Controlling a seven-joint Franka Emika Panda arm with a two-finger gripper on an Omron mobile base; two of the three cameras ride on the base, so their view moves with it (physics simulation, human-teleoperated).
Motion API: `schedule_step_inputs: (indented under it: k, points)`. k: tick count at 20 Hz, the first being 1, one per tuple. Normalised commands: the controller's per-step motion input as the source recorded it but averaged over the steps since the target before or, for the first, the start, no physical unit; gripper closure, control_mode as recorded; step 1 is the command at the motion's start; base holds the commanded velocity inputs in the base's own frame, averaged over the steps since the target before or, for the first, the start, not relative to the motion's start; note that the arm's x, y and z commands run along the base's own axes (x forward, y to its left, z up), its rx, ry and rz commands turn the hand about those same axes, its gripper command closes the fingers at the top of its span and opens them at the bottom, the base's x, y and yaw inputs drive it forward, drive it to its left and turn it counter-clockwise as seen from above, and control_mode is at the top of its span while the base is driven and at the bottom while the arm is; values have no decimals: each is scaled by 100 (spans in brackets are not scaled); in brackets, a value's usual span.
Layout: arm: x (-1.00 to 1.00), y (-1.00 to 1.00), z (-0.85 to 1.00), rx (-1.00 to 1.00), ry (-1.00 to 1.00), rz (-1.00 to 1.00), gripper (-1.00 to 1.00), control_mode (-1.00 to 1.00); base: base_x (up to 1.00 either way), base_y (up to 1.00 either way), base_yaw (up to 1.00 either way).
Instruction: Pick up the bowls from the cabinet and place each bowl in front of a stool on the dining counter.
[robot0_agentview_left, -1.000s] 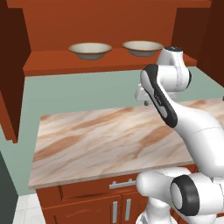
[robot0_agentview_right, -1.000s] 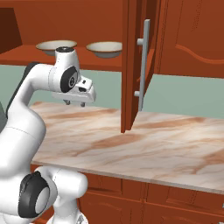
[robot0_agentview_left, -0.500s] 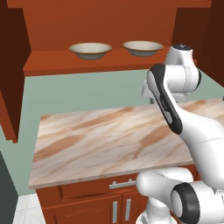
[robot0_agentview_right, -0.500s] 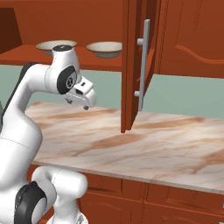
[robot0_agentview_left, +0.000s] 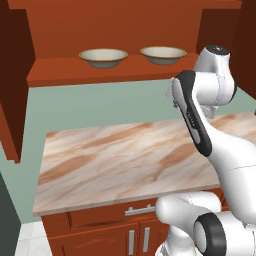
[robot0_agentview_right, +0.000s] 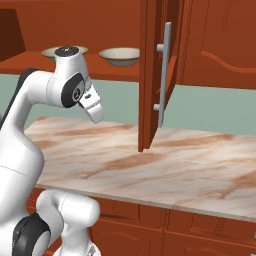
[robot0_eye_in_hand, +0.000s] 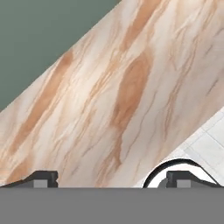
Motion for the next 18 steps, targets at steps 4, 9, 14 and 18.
schedule_step_inputs:
  k: [4,9,14,18]
  points:
    - [0,-3,27,23,-15,-32,-100,-100,0,0,0]
    - [0,-6,17,23,-14,-28,-100,-100,0,0,0]
    - [4,-6,13,23,-13,-24,-100,-100,0,0,0]
    - [15,-32,32,16,-3,-11,-100,-100,0,0,0]
